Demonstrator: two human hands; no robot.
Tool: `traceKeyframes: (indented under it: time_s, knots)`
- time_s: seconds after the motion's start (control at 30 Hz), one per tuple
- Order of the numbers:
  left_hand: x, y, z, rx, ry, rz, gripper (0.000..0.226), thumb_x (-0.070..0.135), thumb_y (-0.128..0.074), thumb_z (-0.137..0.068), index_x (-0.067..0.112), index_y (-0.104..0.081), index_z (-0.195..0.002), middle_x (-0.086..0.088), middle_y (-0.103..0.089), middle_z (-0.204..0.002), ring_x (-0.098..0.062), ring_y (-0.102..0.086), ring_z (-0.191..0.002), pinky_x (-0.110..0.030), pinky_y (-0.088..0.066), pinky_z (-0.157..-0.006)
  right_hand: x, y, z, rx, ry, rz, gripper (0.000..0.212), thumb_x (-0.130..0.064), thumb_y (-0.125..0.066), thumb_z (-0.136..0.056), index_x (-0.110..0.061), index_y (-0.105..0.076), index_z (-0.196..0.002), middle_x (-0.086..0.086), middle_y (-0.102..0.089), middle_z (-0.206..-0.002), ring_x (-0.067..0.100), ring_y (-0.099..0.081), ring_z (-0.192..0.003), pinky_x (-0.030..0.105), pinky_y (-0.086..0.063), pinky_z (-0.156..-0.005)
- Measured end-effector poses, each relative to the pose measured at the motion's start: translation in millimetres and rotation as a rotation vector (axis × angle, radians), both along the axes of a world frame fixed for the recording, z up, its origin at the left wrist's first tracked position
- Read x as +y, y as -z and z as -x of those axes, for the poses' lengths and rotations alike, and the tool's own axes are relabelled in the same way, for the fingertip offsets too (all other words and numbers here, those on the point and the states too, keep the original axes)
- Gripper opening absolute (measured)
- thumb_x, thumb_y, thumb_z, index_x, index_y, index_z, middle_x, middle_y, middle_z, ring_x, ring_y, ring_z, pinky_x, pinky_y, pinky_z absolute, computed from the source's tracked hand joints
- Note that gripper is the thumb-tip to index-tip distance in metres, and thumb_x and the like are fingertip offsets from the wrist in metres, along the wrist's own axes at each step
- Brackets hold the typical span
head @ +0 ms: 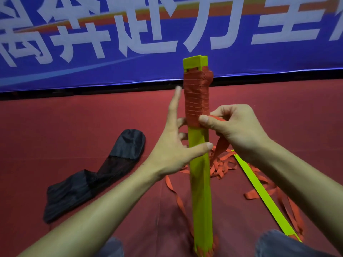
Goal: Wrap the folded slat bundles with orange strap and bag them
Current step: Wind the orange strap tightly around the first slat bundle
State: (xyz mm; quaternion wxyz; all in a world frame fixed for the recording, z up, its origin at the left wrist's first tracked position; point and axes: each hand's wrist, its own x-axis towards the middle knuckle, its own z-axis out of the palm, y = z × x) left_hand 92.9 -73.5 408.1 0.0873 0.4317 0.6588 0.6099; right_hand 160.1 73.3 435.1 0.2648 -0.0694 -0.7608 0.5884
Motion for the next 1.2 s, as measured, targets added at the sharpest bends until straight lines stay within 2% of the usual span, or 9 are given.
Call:
traceKeyframes:
  time_s: [0.13,0.23,0.37,0.5,0.67,0.83,0.97,1.13,1.2]
  knots:
    - [8,3,-9,0.159,-0.238,0.107,0.129,0.016,-0.088,-0.072,0.071,0.006,-0.141,0.026,-0.069,-0.089,-0.003,-0.071,-0.074,-0.035,-0.060,-0.079,-9,1,0,0.064,0.092,-0.005,0.027,-0.023,-0.086,-0.067,-0.006,-0.065,-0.062,-0.009,-0.057,-0.046,0.002,-0.048,-0.043,0.021,-0.039,-0.040]
    - [9,1,-6,0.189,-0.327,0.101,0.123,0.011,-0.084,-0.074,0.069,0.000,-0.142,0.009,-0.073,-0.082,-0.009,-0.070,-0.059,-0.039,-0.061,-0.066,-11,-2,0,0.078,0.080,-0.013,0.026,-0.023,-0.086,-0.068,-0.002,-0.070,-0.070,0.003,-0.069,-0.061,0.011,-0.057,-0.046,0.033,-0.048,-0.042]
    - [3,0,4,0.123,-0.290,0.070,0.117,0.005,-0.084,-0.073,0.063,-0.013,-0.146,0.002,-0.073,-0.099,-0.023,-0.074,-0.078,-0.045,-0.062,-0.071,1,-8,-2,0.063,-0.004,-0.143,0.015,-0.023,-0.080,-0.075,-0.009,-0.075,-0.079,0.002,-0.075,-0.074,0.021,-0.072,-0.072,0.036,-0.057,-0.070]
    - [-2,2,6,0.065,-0.187,0.030,0.113,-0.003,-0.082,-0.075,0.057,-0.018,-0.146,0.004,-0.072,-0.100,-0.015,-0.073,-0.090,-0.040,-0.063,-0.072,11,-5,-2,0.058,-0.015,-0.193,0.020,-0.035,-0.076,-0.065,-0.018,-0.075,-0.074,-0.003,-0.074,-0.069,0.007,-0.066,-0.066,0.032,-0.055,-0.066]
    - [-4,1,6,-0.022,-0.063,-0.048,0.108,-0.014,-0.075,-0.077,0.056,-0.020,-0.138,-0.013,-0.071,-0.100,-0.020,-0.074,-0.094,-0.040,-0.063,-0.072,19,-4,-3,0.080,-0.005,-0.138,0.022,-0.032,-0.077,-0.064,-0.012,-0.075,-0.073,-0.004,-0.068,-0.063,0.012,-0.061,-0.061,0.050,-0.054,-0.060]
    - [-1,-1,1,-0.136,0.064,-0.128,0.099,-0.009,-0.069,-0.071,0.059,-0.030,-0.131,-0.009,-0.073,-0.100,-0.028,-0.074,-0.095,-0.059,-0.060,-0.075,19,-4,-4,0.093,-0.085,-0.105,0.019,-0.029,-0.076,-0.063,-0.013,-0.074,-0.074,-0.005,-0.072,-0.065,0.004,-0.064,-0.063,0.025,-0.056,-0.056]
    - [1,-1,-1,-0.212,0.132,-0.167,0.098,-0.012,-0.064,-0.071,0.057,-0.031,-0.131,-0.004,-0.073,-0.095,-0.028,-0.073,-0.092,-0.068,-0.055,-0.077,20,-5,-4,0.093,-0.112,-0.089,0.015,-0.026,-0.074,-0.066,-0.013,-0.074,-0.075,-0.006,-0.073,-0.068,0.001,-0.065,-0.064,0.021,-0.054,-0.058]
    - [1,0,2,-0.322,0.215,-0.161,0.102,-0.016,-0.058,-0.070,0.049,-0.025,-0.140,-0.013,-0.072,-0.099,-0.032,-0.073,-0.089,-0.040,-0.061,-0.062,19,-8,-8,0.098,-0.174,-0.109,0.012,-0.021,-0.072,-0.070,-0.012,-0.074,-0.077,-0.005,-0.073,-0.069,0.001,-0.065,-0.066,0.015,-0.050,-0.065]
    - [1,0,2,-0.312,0.219,-0.166,0.101,-0.016,-0.058,-0.070,0.050,-0.025,-0.139,-0.013,-0.072,-0.102,-0.033,-0.073,-0.092,-0.045,-0.061,-0.066,19,-11,-9,0.107,-0.185,-0.105,0.009,-0.018,-0.071,-0.073,-0.011,-0.073,-0.077,-0.008,-0.071,-0.065,-0.002,-0.062,-0.061,0.010,-0.046,-0.061]
